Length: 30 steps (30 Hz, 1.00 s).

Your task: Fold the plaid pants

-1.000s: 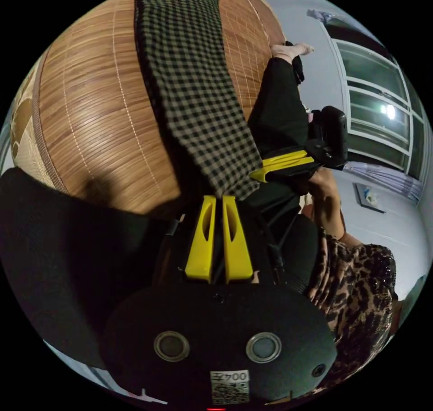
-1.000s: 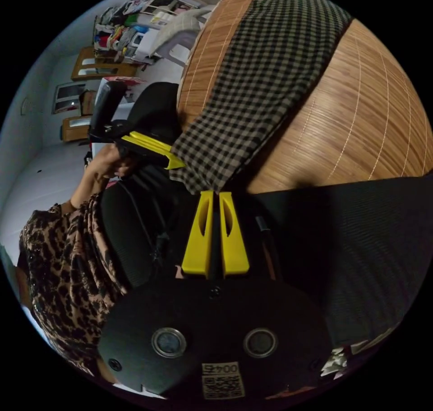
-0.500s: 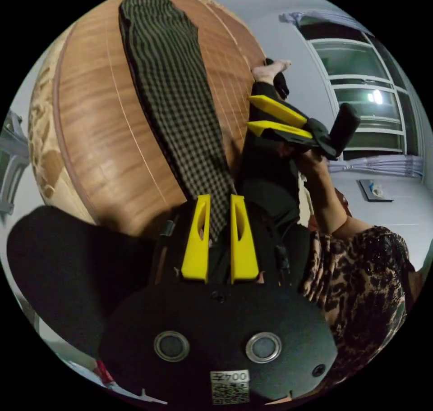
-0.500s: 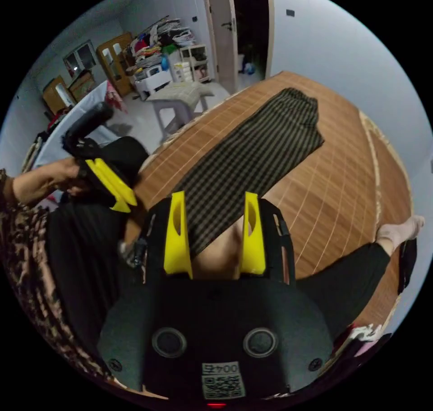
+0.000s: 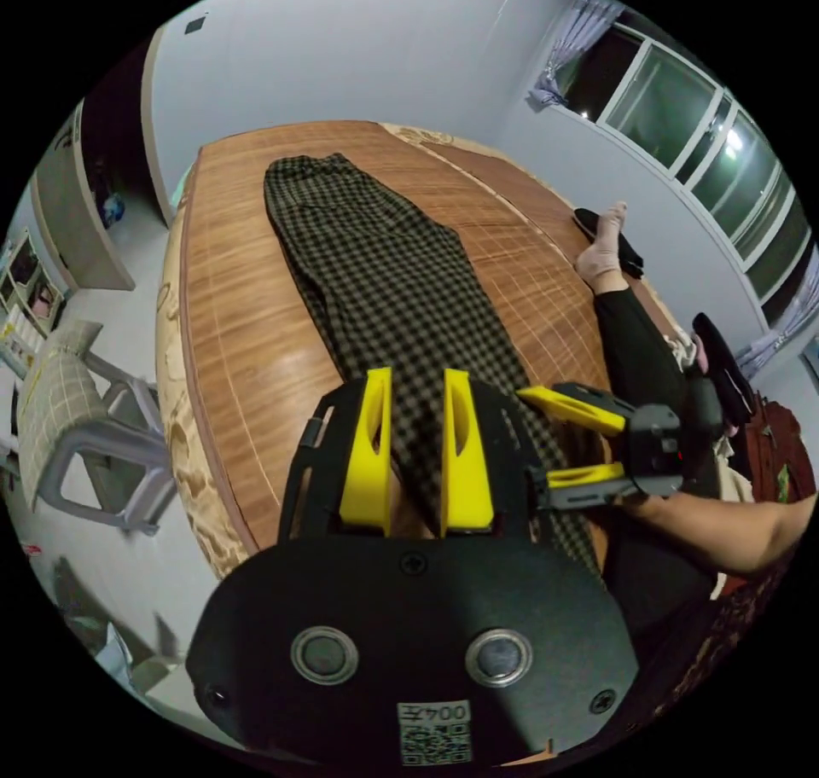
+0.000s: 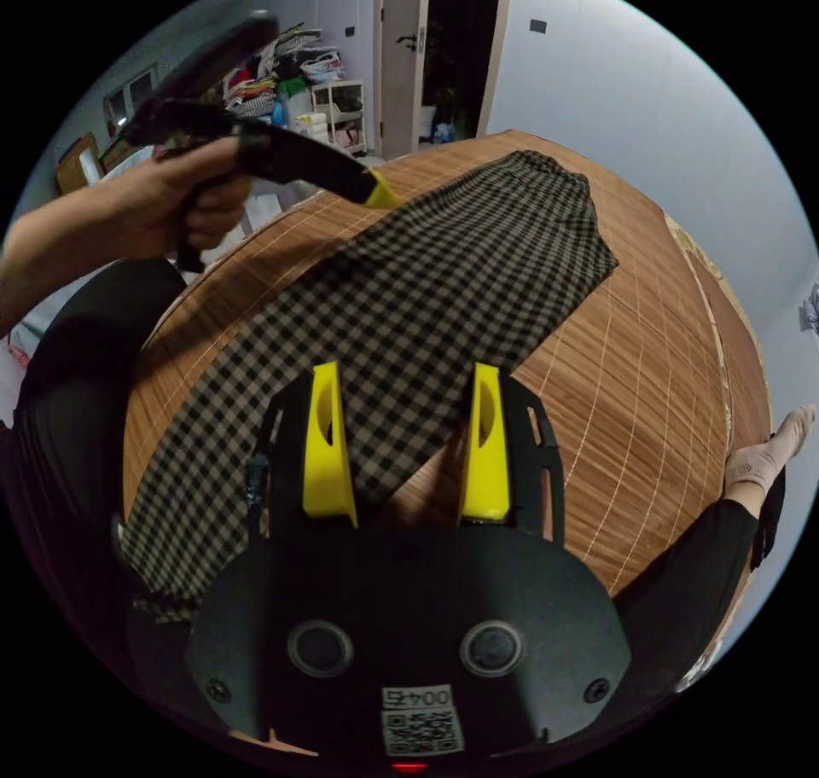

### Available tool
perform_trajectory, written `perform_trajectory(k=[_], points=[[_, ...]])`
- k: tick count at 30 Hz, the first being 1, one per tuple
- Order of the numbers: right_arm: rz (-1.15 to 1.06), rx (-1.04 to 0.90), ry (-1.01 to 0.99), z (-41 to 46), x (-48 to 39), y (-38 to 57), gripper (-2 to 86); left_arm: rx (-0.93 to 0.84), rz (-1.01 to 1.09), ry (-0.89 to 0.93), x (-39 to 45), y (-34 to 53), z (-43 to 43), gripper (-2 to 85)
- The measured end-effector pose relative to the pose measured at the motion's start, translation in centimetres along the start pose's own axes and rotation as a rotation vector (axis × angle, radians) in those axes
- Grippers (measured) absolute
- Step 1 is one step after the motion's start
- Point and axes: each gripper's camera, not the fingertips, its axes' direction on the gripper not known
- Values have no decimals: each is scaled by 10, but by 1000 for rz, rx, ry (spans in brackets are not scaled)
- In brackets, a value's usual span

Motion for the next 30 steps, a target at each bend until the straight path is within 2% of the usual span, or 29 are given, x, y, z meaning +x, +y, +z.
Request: perform_trajectory(k=[7,12,16,20,22,24,27,30], points=[[2,8,-5,3,4,-10,208,58,-6,-212,6,-56,22,32],[6,14,-6,6,12,-17,208,-73,-24,-315,-5,-73,49,25],[6,16,-4,9,23,-25,208,7,-91,-260,-18,-70,35,32],[7,16,0,12,36,-34,208,153,-1,-236,-2,-75,15,48],[6,17,0,13,43,-38,208,164,53,-198,9,-86,17,63],[6,18,1,14,50,-42,208,139,104,-191,20,-100,26,82],[5,19,2,16,64,-49,208,-44,118,-275,21,-117,61,104],[5,21,2,19,80,-56,208,-11,75,-242,13,-127,61,116]])
